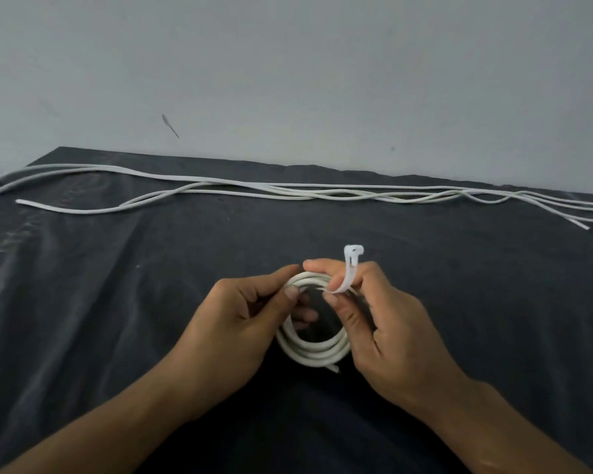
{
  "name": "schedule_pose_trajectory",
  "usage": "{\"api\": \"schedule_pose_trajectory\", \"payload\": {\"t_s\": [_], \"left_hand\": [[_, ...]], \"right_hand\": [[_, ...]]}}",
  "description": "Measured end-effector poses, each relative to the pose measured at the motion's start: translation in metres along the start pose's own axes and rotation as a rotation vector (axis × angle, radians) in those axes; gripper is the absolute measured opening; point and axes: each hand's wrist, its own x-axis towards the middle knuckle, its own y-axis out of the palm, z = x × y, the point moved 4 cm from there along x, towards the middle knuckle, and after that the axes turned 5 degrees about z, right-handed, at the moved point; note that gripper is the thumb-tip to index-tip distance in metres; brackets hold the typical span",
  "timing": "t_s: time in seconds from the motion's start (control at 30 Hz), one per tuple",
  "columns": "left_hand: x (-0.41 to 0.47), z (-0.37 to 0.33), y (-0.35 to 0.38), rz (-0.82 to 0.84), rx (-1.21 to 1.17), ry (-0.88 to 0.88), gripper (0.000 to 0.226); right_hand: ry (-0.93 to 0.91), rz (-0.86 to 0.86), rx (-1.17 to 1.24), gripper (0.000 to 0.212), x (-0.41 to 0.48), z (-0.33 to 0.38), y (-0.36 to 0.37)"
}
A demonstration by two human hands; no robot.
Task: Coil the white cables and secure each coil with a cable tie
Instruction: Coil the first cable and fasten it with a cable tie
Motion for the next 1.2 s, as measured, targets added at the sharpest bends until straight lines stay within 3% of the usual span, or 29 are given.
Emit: {"api": "schedule_pose_trajectory", "payload": {"t_s": [0.23,0.43,0.67,0.87,1.0,1.2], "left_hand": [[-0.003,0.003,0.007,0.098,-0.532,-0.2,0.029],[0.003,0.009,0.004,-0.056,-0.687,-0.237,0.035],[-0.001,0.002,0.0,-0.075,-0.568,-0.141,0.031],[-0.004,-0.009,0.003,-0.103,-0.399,0.1,0.028],[-0.005,-0.019,0.005,-0.103,-0.145,0.189,0.033],[-0.007,-0.023,0.008,-0.07,-0.029,0.207,0.032]], "right_hand": [[-0.063,0.016,-0.078,0.022,-0.004,0.003,0.008],[-0.026,0.075,-0.031,0.027,0.0,0.002,0.012],[0.043,-0.044,0.282,0.015,0.0,0.012,0.009],[0.148,-0.226,0.529,0.017,-0.003,0.01,-0.002],[0.133,-0.267,0.487,0.031,-0.002,0.016,-0.011],[0.106,-0.274,0.382,0.026,-0.001,0.019,-0.013]]}}
